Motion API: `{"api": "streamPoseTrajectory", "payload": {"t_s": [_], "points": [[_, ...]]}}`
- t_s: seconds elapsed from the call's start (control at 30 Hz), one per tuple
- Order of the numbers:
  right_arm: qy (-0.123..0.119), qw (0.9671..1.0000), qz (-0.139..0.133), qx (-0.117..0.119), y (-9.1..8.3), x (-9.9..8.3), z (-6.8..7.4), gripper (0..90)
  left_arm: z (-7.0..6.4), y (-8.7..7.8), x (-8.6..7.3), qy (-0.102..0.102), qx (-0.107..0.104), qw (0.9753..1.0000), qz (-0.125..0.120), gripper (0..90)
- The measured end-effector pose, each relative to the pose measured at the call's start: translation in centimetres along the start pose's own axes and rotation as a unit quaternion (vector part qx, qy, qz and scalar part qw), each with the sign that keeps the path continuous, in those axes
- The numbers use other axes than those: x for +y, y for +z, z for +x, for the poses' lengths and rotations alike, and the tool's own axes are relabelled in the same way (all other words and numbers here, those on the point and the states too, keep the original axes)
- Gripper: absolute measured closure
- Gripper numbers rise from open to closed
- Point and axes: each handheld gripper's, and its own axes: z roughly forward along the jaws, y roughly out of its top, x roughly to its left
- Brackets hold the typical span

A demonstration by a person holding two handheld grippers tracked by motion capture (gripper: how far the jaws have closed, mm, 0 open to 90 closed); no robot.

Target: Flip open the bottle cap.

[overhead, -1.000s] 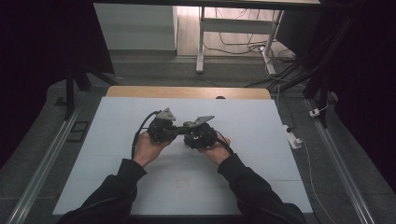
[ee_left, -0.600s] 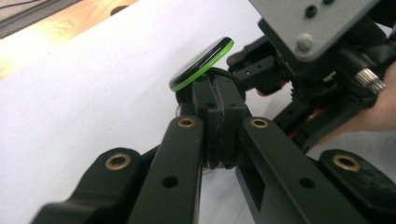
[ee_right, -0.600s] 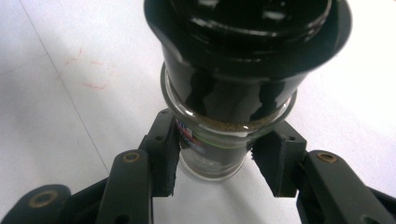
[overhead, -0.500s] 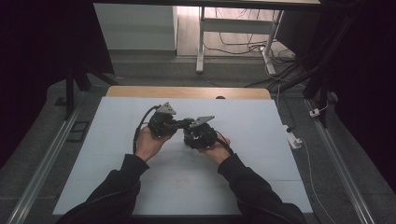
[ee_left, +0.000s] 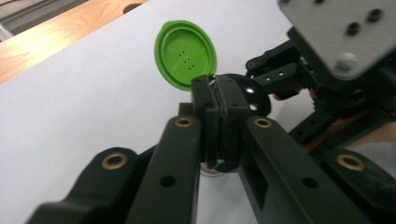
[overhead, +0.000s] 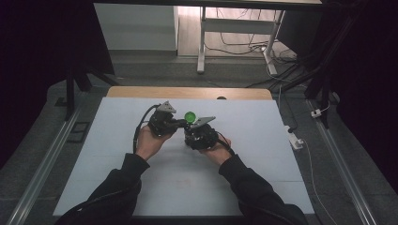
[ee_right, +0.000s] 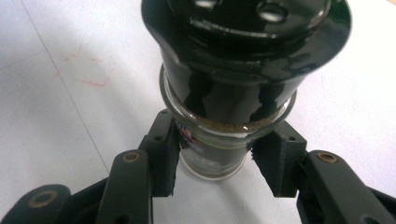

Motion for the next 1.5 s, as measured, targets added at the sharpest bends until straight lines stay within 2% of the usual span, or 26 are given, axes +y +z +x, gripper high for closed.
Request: {"api": "streamPoseTrajectory", "payload": {"t_s": [0.33,0.4,0.5,0.7,0.77,0.8,0.93,1.1,1.3,1.5], "points": [[0.001,1.0,-0.002,-0.005,0.0,0.0,0.1,51.9,-0.3,-1.0,-0.5,-0.007,-0.004,1.0,-0.001,73.9],[-0.003,1.0,-0.005,-0.006,0.0,0.0,0.1,49.9,-0.3,-1.4,-0.6,-0.008,-0.004,1.0,-0.002,70.6],[0.004,1.0,-0.006,-0.003,-0.2,0.0,0.2,43.6,-0.4,-1.9,-0.9,-0.008,-0.002,1.0,-0.001,63.4],[0.011,0.9999,-0.006,0.001,-0.7,-0.1,0.3,36.6,-0.7,-3.0,-1.8,-0.007,-0.001,0.9999,0.01,55.7],[0.011,0.9999,-0.006,0.004,-0.9,-0.2,0.4,33.4,-0.8,-3.2,-2.1,-0.01,-0.003,0.9999,0.011,51.8],[0.012,0.9999,-0.009,0.005,-1.3,-0.3,0.5,31.3,-0.9,-3.4,-2.2,-0.012,-0.007,0.9998,0.011,46.9],[0.016,0.9998,-0.008,0.009,-1.8,-0.4,0.6,28.1,-1.2,-3.8,-2.9,-0.018,-0.014,0.9996,0.017,39.8],[0.027,0.9994,-0.008,0.022,-2.9,-0.7,0.7,24.8,-1.8,-4.3,-3.5,-0.02,-0.012,0.9994,0.027,25.5],[0.036,0.9987,-0.005,0.037,-4.4,-0.9,0.9,18.5,-2.5,-5.1,-4.6,-0.027,-0.01,0.999,0.034,18.2],[0.04,0.9981,0.001,0.047,-5.6,-1.4,1.3,12.1,-2.8,-6.1,-5.7,-0.039,-0.017,0.9984,0.036,10.4]]}}
